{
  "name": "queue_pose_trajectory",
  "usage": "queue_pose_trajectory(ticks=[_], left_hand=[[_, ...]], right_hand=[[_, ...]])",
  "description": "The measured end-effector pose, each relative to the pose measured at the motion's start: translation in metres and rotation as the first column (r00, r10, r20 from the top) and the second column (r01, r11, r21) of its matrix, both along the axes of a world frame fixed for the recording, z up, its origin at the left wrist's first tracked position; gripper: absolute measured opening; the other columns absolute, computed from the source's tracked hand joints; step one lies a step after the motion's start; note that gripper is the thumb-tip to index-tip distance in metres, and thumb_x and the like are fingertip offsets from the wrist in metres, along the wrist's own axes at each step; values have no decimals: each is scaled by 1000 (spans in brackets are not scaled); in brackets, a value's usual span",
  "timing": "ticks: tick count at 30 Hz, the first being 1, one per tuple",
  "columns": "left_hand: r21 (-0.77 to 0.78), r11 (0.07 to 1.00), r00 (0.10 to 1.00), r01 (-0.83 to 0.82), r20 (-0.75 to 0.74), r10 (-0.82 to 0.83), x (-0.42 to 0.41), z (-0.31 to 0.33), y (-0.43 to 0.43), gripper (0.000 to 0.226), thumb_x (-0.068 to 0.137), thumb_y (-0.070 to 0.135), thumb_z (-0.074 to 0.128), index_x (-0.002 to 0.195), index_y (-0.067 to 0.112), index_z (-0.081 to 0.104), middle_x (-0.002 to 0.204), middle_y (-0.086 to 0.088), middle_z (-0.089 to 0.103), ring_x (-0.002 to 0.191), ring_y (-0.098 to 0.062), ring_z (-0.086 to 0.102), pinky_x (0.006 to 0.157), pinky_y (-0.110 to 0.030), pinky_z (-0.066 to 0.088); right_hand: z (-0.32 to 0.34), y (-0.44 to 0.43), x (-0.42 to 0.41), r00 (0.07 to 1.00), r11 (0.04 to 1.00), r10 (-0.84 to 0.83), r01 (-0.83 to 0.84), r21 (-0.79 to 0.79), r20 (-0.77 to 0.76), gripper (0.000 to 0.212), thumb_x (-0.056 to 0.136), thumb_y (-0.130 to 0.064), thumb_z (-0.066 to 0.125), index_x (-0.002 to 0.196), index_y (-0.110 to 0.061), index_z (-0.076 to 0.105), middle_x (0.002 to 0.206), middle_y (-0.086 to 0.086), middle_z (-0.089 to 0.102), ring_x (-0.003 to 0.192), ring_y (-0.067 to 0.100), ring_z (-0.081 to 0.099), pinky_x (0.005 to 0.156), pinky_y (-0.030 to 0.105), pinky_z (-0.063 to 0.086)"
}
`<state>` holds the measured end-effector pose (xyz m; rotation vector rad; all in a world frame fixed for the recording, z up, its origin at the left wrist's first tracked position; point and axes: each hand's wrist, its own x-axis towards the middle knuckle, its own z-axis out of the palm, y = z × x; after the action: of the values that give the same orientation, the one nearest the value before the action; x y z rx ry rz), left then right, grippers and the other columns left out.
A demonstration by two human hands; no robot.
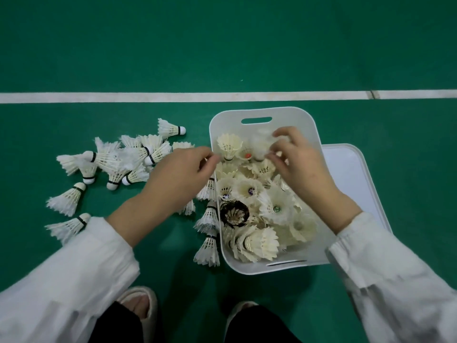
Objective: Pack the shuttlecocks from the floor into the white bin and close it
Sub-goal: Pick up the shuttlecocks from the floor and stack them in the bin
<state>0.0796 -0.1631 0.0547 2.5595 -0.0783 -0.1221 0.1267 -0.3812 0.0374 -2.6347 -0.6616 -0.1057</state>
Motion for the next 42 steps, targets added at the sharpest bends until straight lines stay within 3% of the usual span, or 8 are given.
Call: queue_pose_trajectory(ticks=[3,12,18,23,29,34,38,42], left_hand=[[138,986,995,98,-29,-95,1,0,15,27,94,35,39,85,19,58,69,2,60,63,-19,55,60,-37,50],[468,712,843,524,-402,-356,-16,-9,60,28,96,33,30,100,18,53,100,2,60,89,-20,57,69,-31,43],[536,608,808,586,-446,-385,-20,6,95,31,97,37,28,110,21,51,110,3,59,101,-18,57,78,-30,45],[536,670,853,514,-402,-333,-33,-4,130,29,96,36,30,105,21,53,108,4,61,97,-18,58,74,-30,45],[451,840,914,303,-386,-123,-58,-40,167,29,94,36,35,103,18,56,107,-1,61,96,-23,59,75,-31,46],[379,924,946,52,-316,76,-60,-68,198,27,93,32,40,107,18,59,108,-4,61,97,-24,57,77,-32,47],[260,958,953,-121,-239,186,-35,-91,203,25,93,26,43,105,13,60,107,-6,58,96,-26,57,81,-35,47],[173,964,959,-203,-164,232,-4,-116,186,29,93,28,45,108,7,58,112,-10,55,97,-27,56,83,-36,44]], right_hand=[[-24,-16,18,986,985,-157,152,-76,-63,19,91,-16,56,93,2,63,122,13,51,79,30,60,76,36,47],[-97,2,31,936,878,-218,64,-474,-276,12,89,-2,50,96,-2,60,103,12,54,92,30,55,72,35,47],[-41,18,20,972,894,-148,53,-444,-182,29,91,-12,47,117,-11,57,120,9,53,107,30,53,82,40,50],[14,82,-20,965,948,169,-215,-234,-200,27,94,-20,44,117,-14,56,111,4,59,103,23,56,83,29,46],[-25,169,-41,836,754,471,-547,-365,-280,19,87,-12,50,102,-2,57,101,17,58,94,34,55,75,43,49],[-68,226,-28,875,831,339,-451,-326,-346,26,92,-12,40,114,-5,52,112,13,53,106,30,49,80,38,45],[-94,250,1,913,939,72,-198,-281,-401,36,88,-5,44,123,-2,46,123,15,48,115,30,44,88,38,43],[-113,254,26,871,945,-222,82,-316,-439,38,87,-9,45,124,0,40,126,17,43,117,33,41,91,39,41]])
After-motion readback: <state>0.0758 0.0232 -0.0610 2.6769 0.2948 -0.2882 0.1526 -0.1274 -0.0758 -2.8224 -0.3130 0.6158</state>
